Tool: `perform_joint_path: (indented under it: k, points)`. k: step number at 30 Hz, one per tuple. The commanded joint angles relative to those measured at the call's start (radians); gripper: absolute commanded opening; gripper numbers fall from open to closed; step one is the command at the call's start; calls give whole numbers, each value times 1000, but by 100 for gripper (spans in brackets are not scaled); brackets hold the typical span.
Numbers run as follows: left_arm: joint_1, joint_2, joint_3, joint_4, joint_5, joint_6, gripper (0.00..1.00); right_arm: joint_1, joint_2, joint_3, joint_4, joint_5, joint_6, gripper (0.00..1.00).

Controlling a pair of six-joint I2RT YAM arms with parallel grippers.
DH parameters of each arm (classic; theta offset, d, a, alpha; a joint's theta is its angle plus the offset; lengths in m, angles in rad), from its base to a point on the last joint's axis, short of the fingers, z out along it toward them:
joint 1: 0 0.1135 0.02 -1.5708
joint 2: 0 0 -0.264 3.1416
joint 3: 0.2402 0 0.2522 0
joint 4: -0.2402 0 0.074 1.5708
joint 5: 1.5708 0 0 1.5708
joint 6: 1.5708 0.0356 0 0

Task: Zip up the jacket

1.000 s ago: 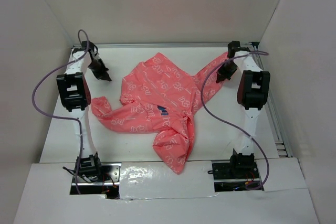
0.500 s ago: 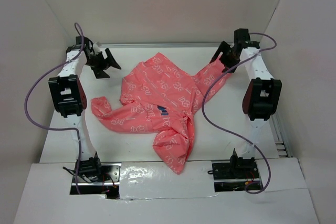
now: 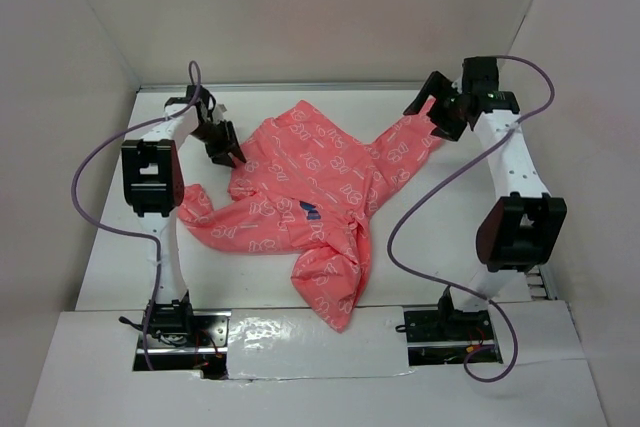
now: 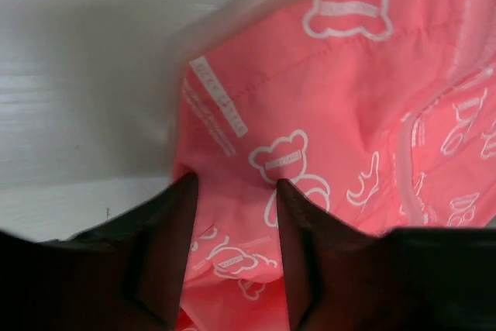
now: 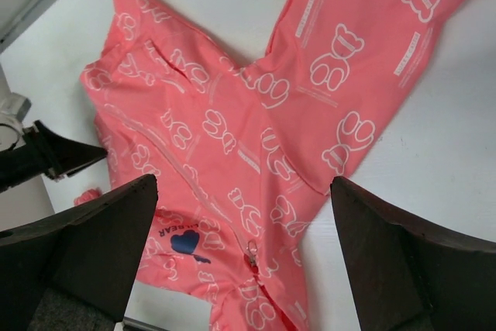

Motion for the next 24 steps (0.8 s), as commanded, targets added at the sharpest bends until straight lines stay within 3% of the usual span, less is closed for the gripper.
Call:
perform_joint_path:
  k: [1,2,3,4,6,15,21,22,23,24]
  points:
    - [-15,29,49,-47,-64,-7,46,-6,-111,-12,57,4,7,100]
    - [-16,32,53,-53,-97,-16,33,-9,-120,-19,56,7,12,100]
    - [-15,38,63,-61,-110,-27,14,-11,-134,-22,57,6,12,100]
    - [-13,41,81,-75,-128,-35,6,-11,-155,-36,63,1,9,100]
    - [-7,40,109,-84,-168,-38,0,-12,-183,-59,63,3,12,100]
    - [66,-19,78,-67,-201,-29,0,-35,-295,-168,82,45,7,100]
    - [115,-178,-38,3,-101,-42,0,-55,-424,-249,131,82,32,100]
    - [115,-206,-48,5,-102,-52,6,-55,-439,-251,126,101,35,100]
    - [115,-247,-49,-3,-99,-56,22,-55,-462,-260,125,134,33,100]
    - [118,-269,-49,-7,-99,-62,73,-55,-477,-268,125,156,30,100]
